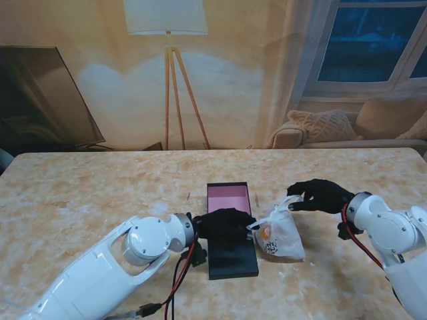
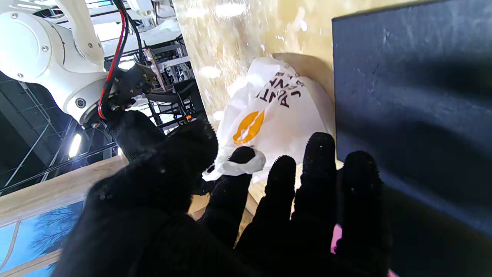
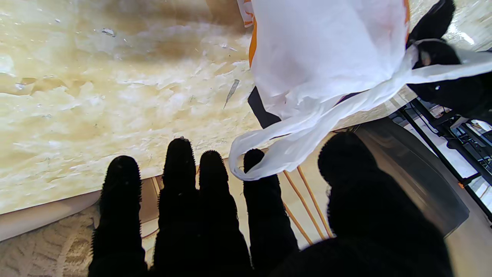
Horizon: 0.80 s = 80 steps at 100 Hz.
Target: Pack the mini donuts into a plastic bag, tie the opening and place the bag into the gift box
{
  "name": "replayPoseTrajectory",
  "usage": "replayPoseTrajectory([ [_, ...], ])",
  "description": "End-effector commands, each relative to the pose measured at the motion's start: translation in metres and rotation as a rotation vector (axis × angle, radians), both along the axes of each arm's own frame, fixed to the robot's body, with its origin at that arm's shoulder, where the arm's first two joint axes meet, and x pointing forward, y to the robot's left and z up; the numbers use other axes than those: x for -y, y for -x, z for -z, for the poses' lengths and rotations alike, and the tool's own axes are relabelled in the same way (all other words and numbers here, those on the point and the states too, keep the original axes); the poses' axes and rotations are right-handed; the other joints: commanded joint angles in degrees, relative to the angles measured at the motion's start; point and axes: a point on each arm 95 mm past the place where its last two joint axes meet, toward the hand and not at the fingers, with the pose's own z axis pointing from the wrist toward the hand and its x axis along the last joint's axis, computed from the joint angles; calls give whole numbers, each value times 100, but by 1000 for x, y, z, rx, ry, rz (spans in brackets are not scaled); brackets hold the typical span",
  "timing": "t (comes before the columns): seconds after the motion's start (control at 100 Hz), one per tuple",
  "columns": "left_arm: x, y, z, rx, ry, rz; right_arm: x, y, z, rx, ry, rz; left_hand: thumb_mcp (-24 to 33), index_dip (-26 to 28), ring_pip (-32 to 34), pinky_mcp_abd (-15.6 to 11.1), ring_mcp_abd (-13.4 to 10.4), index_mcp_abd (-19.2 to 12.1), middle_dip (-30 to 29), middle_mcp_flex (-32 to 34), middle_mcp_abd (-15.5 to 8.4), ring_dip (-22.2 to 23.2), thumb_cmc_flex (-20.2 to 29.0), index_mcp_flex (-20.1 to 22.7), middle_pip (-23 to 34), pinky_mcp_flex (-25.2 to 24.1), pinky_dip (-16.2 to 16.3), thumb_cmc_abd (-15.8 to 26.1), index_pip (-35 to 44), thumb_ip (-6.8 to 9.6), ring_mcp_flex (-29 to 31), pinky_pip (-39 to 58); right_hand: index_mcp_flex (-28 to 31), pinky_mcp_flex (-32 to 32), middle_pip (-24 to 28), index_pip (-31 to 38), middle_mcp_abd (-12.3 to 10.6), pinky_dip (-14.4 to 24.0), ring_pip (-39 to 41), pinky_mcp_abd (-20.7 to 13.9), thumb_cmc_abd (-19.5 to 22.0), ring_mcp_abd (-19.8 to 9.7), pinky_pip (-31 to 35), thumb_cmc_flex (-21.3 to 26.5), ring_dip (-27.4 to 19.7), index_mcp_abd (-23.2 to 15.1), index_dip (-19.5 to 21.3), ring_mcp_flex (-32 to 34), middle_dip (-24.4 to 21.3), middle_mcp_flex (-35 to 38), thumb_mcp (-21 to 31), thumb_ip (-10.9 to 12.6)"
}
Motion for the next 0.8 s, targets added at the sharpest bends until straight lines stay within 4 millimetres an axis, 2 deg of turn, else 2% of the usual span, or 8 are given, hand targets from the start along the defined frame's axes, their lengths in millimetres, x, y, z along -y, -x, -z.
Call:
replayPoseTrajectory([
  [0.0,2,2,-5,20,4,6,-3,4,4,-5,-4,-8,-114,168,-107,-206,13,-567,-148,-256,2,-84,-111,168,-187,-74,121,66,74,56,-176,-68,-197,-125,-167,-97,115,-13,-198,116,284,82,-86,-138,-195,-106,25,-72,-91,-166,-189,165],
  [0.04,1,1,-5,34,4,1,-3,4,3,0,-6,-6,-176,363,-193,-238,-9,-1142,-259,-311,-44,-120,-101,196,-324,-140,133,75,377,43,-291,-114,-250,-144,-202,-116,143,-18,-245,127,353,112,-106,-166,-217,-133,23,-95,-112,-193,-222,165],
  [0.1,1,1,-7,62,6,-3,-4,5,4,5,-21,0,-244,557,-278,-251,-20,-1530,-377,-336,-99,-159,-72,132,-431,-206,156,8,767,-30,-390,-163,-315,-164,-277,-149,166,-32,-358,151,466,151,-146,-162,-280,-169,12,-79,-168,-178,-311,168],
  [0.25,-2,-1,-9,116,-2,23,-4,5,4,13,-58,17,-230,110,-839,-216,-14,-1688,-790,-413,-157,-571,-144,59,-808,-398,128,26,843,17,-660,-478,-458,-219,-549,-381,128,-113,-804,194,760,196,-289,-169,-552,-160,-202,-70,-416,-72,-583,184],
  [0.52,-9,-1,-12,173,17,0,-4,6,4,35,-85,35,-176,-126,-1199,-151,17,-1780,-972,-318,-162,-891,-138,136,-914,-485,75,1,889,12,-753,-711,-630,-338,-743,-584,175,-286,-1171,252,1061,266,-485,-201,-773,-164,-497,-82,-633,-36,-835,195],
  [0.63,-14,-2,-13,186,15,6,-4,6,4,39,-90,40,-279,-33,-1334,-124,33,-1705,-1190,-197,-132,-1085,122,775,-1029,-482,77,-503,1164,-430,-759,-783,-606,-346,-708,-540,156,-292,-1161,250,1077,275,-479,-187,-758,-198,-496,-61,-612,-21,-869,196],
  [0.72,-16,-1,-12,179,-3,25,-4,6,3,43,-103,44,-317,-112,-1380,-127,55,-1475,-1272,-154,-104,-1152,-49,766,-1078,-479,39,-367,1068,-375,-726,-849,-569,-334,-683,-497,155,-290,-1145,258,1077,274,-462,-156,-738,-194,-488,-46,-592,-18,-887,198],
  [0.79,-16,-1,-12,174,-8,26,-4,6,3,47,-104,43,-58,-262,-1370,-131,61,-1147,-1304,-92,-57,-1183,-387,788,-1063,-454,10,-270,842,-104,-682,-875,-578,-333,-673,-485,146,-286,-1137,264,1082,286,-450,-154,-726,-223,-491,-44,-581,-17,-907,198],
])
